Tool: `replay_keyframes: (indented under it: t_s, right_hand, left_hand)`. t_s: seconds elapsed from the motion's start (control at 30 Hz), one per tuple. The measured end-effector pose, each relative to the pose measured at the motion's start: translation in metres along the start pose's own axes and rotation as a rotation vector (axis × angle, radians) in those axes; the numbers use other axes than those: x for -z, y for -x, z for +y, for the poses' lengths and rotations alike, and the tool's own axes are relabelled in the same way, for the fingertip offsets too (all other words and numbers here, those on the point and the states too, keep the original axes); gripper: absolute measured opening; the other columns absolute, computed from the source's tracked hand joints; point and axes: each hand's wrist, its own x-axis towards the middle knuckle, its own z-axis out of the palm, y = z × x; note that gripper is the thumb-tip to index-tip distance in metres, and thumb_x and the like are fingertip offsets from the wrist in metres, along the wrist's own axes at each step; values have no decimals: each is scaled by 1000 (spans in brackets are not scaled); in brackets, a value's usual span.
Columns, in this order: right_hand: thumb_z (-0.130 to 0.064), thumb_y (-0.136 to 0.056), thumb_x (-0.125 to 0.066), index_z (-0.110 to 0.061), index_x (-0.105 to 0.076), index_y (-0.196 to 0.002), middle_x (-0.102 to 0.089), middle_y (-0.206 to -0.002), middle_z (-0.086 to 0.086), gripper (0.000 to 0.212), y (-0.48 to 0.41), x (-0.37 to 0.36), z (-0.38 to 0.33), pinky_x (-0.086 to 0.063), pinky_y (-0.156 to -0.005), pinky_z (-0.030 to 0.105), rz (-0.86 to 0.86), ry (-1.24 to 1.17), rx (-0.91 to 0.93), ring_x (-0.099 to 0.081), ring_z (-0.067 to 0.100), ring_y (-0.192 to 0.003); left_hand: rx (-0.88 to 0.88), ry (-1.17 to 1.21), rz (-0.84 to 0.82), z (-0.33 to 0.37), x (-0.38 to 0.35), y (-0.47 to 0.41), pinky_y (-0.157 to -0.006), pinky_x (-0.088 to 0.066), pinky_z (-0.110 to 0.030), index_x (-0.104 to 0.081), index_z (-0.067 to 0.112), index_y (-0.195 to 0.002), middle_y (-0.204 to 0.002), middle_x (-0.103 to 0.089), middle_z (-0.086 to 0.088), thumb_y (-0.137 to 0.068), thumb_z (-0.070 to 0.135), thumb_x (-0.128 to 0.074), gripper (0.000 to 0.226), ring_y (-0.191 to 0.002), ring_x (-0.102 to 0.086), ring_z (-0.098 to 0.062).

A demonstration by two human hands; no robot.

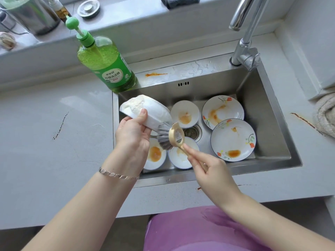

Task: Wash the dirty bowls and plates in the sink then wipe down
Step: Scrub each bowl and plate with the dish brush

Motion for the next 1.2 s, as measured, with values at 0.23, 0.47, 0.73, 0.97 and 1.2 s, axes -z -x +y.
replay_keyframes:
  t_s: [0.23,0.47,0.73,0.97,1.2]
  right_hand:
    - [-13,-96,-47,-38,-56,-120,-70,-107,1,36,-9,5,-7,-36,-58,8,6,-195,-171,-44,-5,-52]
    - [-12,-97,-44,-23,-56,-125,-58,-57,-24,33,-14,7,6,-47,-53,14,34,-245,-343,-55,6,-49]
    - [-19,-99,-42,-42,-59,-103,-34,-60,-1,29,-25,14,11,-18,-32,13,28,-584,-553,-19,3,-36]
    - [-18,-99,-41,-34,-60,-111,-34,-57,-1,27,-33,35,33,-14,-31,10,-112,-639,-697,-18,3,-35]
    - [-15,-96,-46,-35,-60,-116,-44,-46,-12,32,-31,39,11,-29,-37,10,-201,-164,-330,-32,5,-34]
  left_hand:
    - [-98,-66,-43,-6,-4,14,-66,-59,-25,-53,10,-86,-89,-66,-7,-87,-3,-57,14,-64,-68,-10]
    - [-81,-52,-128,-9,-5,21,-58,-56,-20,-54,10,-88,-89,-66,-7,-88,-1,-56,11,-64,-69,-10]
    - [-31,-104,-244,-5,-2,20,-59,-56,-20,-55,9,-86,-76,-72,-3,-89,-1,-53,10,-66,-70,-10]
    - [196,-427,-470,15,46,11,-51,-53,-17,-63,7,-81,-70,-71,-4,-46,15,-88,43,-57,-67,-11]
    - [157,-1018,-431,11,59,5,-49,-50,-20,-58,5,-79,-61,-64,-8,-67,-8,-74,24,-53,-62,-15]
